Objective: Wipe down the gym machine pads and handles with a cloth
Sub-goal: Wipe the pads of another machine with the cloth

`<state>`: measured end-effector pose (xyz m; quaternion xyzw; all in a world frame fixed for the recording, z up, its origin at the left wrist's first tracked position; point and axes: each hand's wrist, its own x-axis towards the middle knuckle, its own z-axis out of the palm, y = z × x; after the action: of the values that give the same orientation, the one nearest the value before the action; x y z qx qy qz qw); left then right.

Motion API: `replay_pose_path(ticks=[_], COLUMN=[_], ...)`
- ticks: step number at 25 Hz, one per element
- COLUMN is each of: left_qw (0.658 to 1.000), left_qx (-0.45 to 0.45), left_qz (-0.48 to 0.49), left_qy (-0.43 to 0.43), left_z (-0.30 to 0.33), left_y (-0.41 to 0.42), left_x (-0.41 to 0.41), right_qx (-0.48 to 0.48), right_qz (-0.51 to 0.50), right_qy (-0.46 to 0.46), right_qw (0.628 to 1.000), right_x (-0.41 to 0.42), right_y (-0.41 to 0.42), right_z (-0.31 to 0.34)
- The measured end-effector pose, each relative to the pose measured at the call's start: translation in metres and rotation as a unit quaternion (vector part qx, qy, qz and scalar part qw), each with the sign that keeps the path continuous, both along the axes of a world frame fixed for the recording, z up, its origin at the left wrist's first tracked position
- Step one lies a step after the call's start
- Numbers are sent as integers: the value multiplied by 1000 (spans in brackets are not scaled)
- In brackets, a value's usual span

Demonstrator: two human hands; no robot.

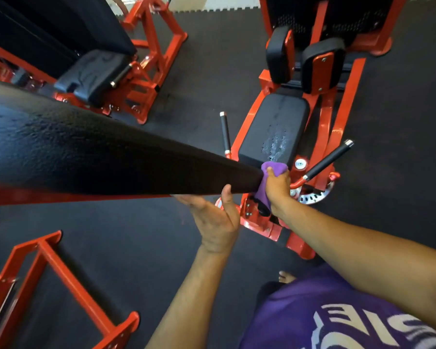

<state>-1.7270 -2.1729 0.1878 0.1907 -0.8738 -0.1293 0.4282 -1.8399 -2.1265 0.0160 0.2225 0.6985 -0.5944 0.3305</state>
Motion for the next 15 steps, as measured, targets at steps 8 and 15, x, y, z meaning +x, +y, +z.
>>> replay_pose_path(ticks=[8,15], left_qw=[944,924], left_qx=[-304,-345], left_qz=[19,7], left_qy=[-129,-164], left_z=[-13,-49], left_y=[-20,-41], left_x=[9,4], right_qx=[-92,-16], right_qz=[-72,13], right_qy=[-1,-8], right_qw=[993,1000], right_x=[37,4], right_y=[15,13], right_z=[38,4])
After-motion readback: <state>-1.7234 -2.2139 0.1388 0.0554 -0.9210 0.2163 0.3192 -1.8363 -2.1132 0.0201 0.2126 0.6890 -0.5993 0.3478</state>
